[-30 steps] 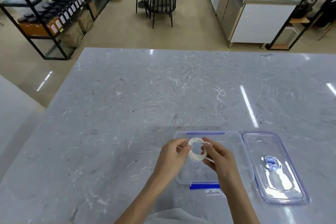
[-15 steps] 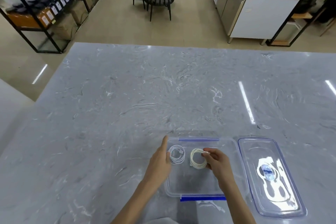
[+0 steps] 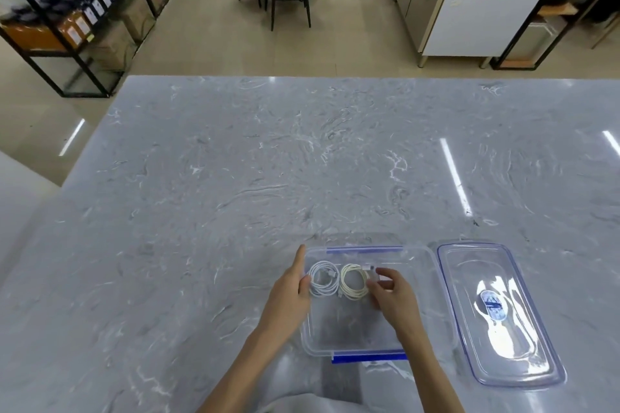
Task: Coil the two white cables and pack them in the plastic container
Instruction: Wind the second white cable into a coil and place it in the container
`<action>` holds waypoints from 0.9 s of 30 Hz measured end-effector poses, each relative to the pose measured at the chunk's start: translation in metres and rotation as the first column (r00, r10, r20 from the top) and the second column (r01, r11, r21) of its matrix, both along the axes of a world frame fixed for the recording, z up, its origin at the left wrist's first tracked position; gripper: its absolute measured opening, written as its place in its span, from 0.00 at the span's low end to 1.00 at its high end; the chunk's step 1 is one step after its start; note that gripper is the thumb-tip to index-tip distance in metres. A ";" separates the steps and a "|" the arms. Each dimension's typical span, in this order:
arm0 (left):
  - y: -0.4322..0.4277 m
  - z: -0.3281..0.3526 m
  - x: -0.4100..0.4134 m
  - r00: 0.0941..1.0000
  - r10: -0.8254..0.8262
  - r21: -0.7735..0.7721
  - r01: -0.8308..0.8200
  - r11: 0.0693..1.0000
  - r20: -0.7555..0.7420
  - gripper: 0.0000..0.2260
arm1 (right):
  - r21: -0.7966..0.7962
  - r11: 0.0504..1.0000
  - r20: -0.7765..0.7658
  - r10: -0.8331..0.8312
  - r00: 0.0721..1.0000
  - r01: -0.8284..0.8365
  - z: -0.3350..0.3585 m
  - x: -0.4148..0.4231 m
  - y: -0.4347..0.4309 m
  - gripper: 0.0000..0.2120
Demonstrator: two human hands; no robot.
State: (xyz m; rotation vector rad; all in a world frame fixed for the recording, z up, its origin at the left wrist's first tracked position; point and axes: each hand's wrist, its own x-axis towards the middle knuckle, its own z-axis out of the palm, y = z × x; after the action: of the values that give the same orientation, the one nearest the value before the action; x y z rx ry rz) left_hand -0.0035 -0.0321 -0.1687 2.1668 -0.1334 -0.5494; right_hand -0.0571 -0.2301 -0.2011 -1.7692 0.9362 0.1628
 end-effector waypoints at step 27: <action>0.003 0.009 0.006 0.994 -0.106 0.068 0.107 0.992 -0.029 0.28 | 0.278 0.960 -0.010 0.035 0.999 -0.031 0.027 -0.009 0.014 0.27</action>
State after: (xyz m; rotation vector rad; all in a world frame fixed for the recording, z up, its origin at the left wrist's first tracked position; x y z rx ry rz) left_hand 0.0030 -0.0295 -0.1595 2.2285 -0.2204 -0.6507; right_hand -0.0665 -0.2159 -0.1743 -1.5255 0.8502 0.3146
